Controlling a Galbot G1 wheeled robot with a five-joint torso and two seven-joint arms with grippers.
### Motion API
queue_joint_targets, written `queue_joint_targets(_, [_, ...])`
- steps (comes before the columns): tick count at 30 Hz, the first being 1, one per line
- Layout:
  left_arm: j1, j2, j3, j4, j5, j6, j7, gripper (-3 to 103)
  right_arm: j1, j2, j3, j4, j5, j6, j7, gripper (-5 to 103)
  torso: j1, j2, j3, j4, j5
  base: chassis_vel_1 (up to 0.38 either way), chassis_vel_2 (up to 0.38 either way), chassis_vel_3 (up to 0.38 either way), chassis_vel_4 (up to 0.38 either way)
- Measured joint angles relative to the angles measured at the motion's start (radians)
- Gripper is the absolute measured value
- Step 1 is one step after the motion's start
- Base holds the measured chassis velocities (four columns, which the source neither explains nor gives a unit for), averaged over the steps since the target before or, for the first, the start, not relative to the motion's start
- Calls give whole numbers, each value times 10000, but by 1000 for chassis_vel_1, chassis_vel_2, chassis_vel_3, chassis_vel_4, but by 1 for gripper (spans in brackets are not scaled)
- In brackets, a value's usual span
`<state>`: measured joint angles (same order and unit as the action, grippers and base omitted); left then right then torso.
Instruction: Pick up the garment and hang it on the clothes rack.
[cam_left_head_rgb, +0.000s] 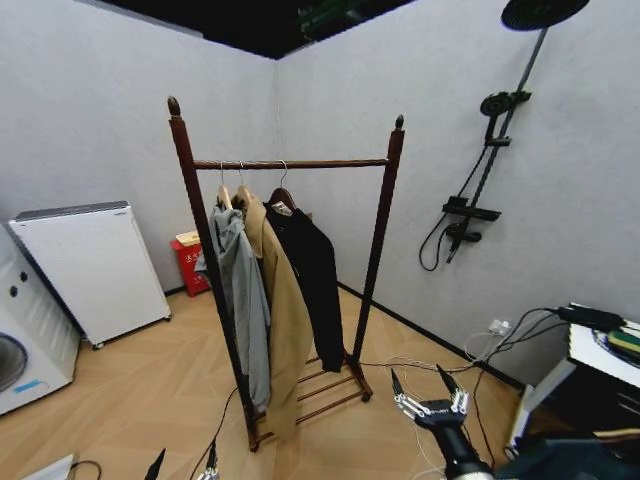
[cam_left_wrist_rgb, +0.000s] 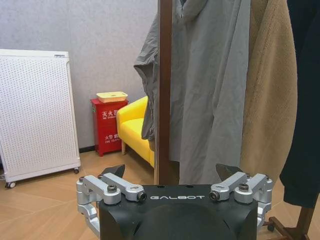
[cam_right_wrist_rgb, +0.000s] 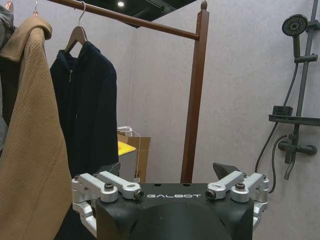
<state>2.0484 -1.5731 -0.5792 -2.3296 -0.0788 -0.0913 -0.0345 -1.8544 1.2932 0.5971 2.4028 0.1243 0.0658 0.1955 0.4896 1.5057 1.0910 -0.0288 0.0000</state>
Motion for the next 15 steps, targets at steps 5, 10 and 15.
queue_joint_targets(5, [0,0,0,0,0,0,0,100,104,-13,-19,-30,28,-1,-2,100,0,0,0,-2,0,0,0,0,0])
queue_joint_targets(10, [0,1,0,0,0,0,0,100,182,-25,-35,-50,59,-19,-6,100,0,0,0,-3,0,0,0,0,0])
queue_joint_targets(15, [0,0,0,0,0,0,0,100,245,-35,-45,-71,85,-47,-10,100,0,0,0,-3,0,0,0,0,0])
